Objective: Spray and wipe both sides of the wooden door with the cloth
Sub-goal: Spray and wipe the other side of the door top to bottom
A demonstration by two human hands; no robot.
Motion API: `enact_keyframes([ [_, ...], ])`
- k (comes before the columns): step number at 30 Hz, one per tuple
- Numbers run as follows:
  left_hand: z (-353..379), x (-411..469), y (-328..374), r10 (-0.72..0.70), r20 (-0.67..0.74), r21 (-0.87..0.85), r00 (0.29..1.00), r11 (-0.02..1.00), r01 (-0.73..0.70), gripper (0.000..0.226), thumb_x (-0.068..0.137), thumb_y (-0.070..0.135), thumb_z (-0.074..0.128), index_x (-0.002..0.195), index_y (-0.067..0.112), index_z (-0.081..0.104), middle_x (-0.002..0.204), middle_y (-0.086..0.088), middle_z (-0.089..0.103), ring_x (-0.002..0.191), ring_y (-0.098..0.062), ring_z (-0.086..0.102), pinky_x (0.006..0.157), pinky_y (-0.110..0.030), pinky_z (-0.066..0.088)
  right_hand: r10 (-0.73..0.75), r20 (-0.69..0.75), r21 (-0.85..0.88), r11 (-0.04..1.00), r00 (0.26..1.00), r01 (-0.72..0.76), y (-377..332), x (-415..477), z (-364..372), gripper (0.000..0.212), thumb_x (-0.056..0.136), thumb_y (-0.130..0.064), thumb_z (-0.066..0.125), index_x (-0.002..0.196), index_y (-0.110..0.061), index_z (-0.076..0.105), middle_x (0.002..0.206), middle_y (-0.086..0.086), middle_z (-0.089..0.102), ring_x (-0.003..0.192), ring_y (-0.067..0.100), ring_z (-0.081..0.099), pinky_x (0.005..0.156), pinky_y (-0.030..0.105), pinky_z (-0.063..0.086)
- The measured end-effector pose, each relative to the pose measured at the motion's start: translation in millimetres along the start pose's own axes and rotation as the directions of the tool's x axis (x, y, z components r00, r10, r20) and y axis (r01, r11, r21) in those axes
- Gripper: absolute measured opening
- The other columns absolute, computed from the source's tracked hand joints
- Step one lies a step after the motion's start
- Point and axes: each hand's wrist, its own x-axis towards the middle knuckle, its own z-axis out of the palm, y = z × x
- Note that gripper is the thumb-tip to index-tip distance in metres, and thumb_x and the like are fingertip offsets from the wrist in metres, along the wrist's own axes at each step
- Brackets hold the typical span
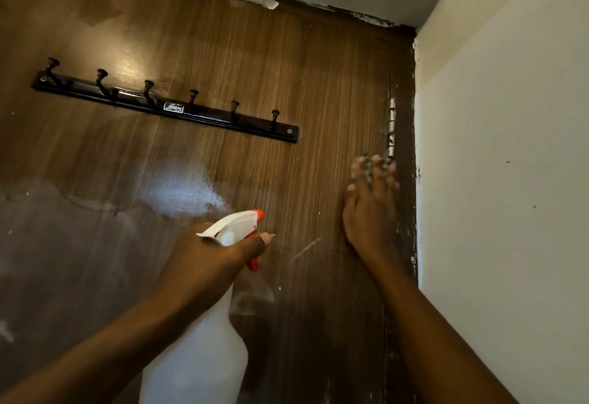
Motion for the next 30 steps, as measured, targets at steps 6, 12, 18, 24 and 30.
enact_keyframes([
  [6,33.9,-28.9,-3.5,-0.058,0.041,0.069,0.997,0.996,0.055,0.050,0.076,0.037,0.072,0.119,0.023,0.052,0.096,0.006,0.065,0.083,-0.007,0.062,0.072,-0.016,0.051,-0.048,0.006,-0.004,0.999,0.999,0.048,67.4,-113.7,-2.8,0.054,0.102,-0.035,0.031,0.155,-0.024,0.033,0.165,0.003,0.020,0.154,0.026,0.009,0.121,0.052,0.022],
  [12,56.1,-47.5,-16.5,-0.098,0.044,0.121,0.994,0.988,0.092,0.068,0.073,0.039,0.076,0.131,0.018,0.049,0.124,-0.003,0.060,0.108,-0.021,0.059,0.090,-0.030,0.051,0.125,-0.075,-0.044,0.991,0.989,-0.129,56.3,-132.9,5.2,0.055,0.101,-0.033,0.029,0.154,-0.018,0.028,0.164,0.011,0.023,0.153,0.035,0.012,0.120,0.056,0.022],
  [18,42.8,-45.1,-27.2,-0.098,0.042,-0.019,0.994,0.995,0.099,0.058,0.074,0.036,0.074,0.125,0.015,0.056,0.112,-0.004,0.064,0.096,-0.015,0.059,0.068,-0.016,0.044,-0.062,-0.051,-0.030,0.998,0.997,0.060,-7.3,-116.0,22.4,0.054,0.100,-0.034,0.038,0.152,-0.022,0.039,0.162,0.009,0.029,0.152,0.032,0.014,0.121,0.054,0.021],
  [24,13.6,-54.1,-39.3,-0.106,0.002,-0.071,0.994,0.992,0.106,0.059,0.072,0.043,0.070,0.126,0.023,0.055,0.114,0.000,0.064,0.093,-0.010,0.060,0.065,-0.010,0.042,-0.319,0.004,-0.084,0.944,0.948,0.318,25.4,-177.9,15.4,0.054,0.097,-0.036,0.045,0.150,-0.027,0.044,0.160,0.006,0.035,0.150,0.032,0.026,0.114,0.056,0.033],
  [30,-21.9,-48.1,-47.0,-0.066,-0.046,-0.067,0.997,0.996,0.063,0.052,0.074,0.044,0.073,0.121,0.028,0.061,0.092,-0.005,0.071,0.085,-0.011,0.068,0.067,-0.010,0.045,-0.077,-0.086,0.018,0.997,0.993,0.079,-48.8,-103.9,25.3,0.050,0.102,-0.033,0.039,0.151,-0.024,0.040,0.161,0.010,0.033,0.152,0.035,0.018,0.120,0.056,0.023],
])
